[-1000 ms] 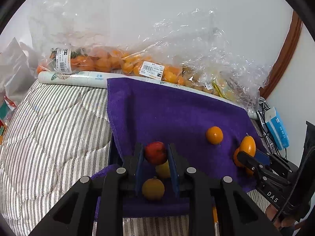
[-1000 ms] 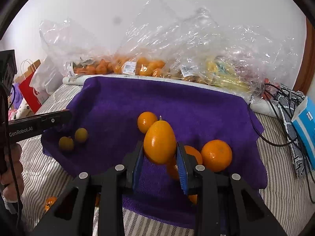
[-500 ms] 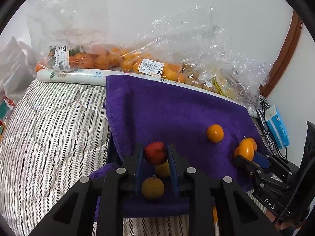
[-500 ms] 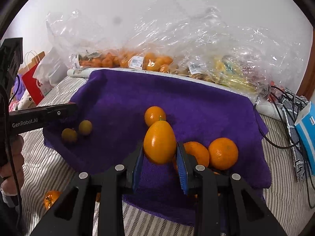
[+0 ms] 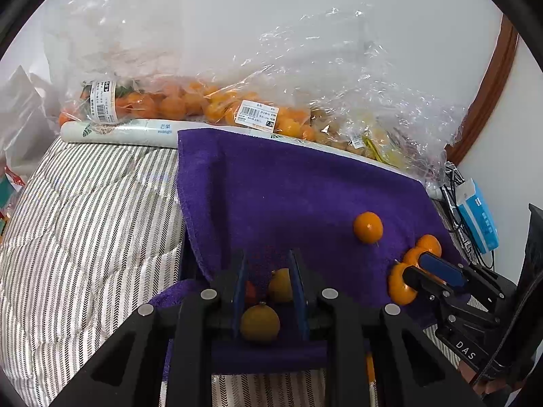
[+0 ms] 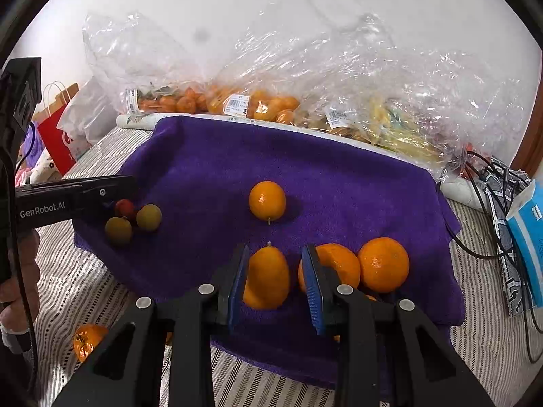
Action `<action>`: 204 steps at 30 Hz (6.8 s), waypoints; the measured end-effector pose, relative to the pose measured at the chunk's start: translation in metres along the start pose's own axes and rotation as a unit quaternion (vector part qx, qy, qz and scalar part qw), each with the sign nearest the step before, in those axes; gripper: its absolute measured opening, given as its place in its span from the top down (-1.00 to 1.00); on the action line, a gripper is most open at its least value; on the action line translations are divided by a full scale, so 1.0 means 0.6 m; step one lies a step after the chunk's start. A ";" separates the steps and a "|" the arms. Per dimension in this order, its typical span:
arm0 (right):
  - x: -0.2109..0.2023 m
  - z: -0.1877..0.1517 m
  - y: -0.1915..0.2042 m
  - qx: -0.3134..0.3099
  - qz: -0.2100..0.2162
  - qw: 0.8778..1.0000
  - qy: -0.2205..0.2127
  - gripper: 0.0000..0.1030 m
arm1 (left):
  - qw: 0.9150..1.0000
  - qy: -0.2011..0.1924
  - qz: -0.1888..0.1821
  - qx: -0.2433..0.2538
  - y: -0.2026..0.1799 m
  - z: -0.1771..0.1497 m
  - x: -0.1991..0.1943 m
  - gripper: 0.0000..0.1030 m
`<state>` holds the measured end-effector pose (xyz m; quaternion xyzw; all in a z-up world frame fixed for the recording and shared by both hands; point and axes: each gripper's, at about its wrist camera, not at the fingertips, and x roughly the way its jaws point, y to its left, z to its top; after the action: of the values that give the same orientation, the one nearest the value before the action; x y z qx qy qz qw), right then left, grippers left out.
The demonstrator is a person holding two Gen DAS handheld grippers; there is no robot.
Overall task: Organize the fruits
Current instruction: 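Lower both fruits onto the purple towel and open both tools, then grasp a mandarin on the bedspread with the right tool while the left tool grasps another, then lift and carry both held mandarins over the purple towel, then lower both mandarins onto the purple towel and open both tools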
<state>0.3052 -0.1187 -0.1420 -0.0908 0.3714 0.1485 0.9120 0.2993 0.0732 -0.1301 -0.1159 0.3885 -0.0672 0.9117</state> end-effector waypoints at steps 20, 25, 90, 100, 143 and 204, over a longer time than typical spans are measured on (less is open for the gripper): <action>-0.044 0.012 -0.027 0.048 0.004 0.998 -0.034 0.18 | 1.000 -0.021 -0.011 -0.001 -0.011 0.008 -0.036 0.37; -0.080 0.018 0.002 0.036 0.008 0.998 -0.046 0.11 | 0.999 -0.033 0.010 -0.008 -0.010 0.014 -0.064 0.32; -0.146 -0.142 -0.015 0.057 -0.020 0.998 -0.002 0.32 | 0.994 0.049 -0.063 0.078 -0.093 -0.167 -0.102 0.12; -0.160 -0.169 -0.050 0.072 -0.023 0.997 -0.013 0.32 | 0.994 0.072 -0.024 0.078 -0.097 -0.181 -0.071 0.12; -0.186 -0.148 -0.009 0.054 -0.014 0.998 -0.032 0.32 | 0.999 0.007 -0.023 0.041 -0.068 -0.163 -0.143 0.19; -0.058 0.009 -0.126 0.134 -0.011 0.989 -0.064 0.32 | 0.999 -0.018 -0.014 0.025 -0.056 0.012 -0.008 0.19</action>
<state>0.3109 -0.1953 -0.1094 0.0381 0.3277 0.0929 0.9394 0.3002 0.0428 -0.1129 -0.0994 0.3681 -0.0876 0.9203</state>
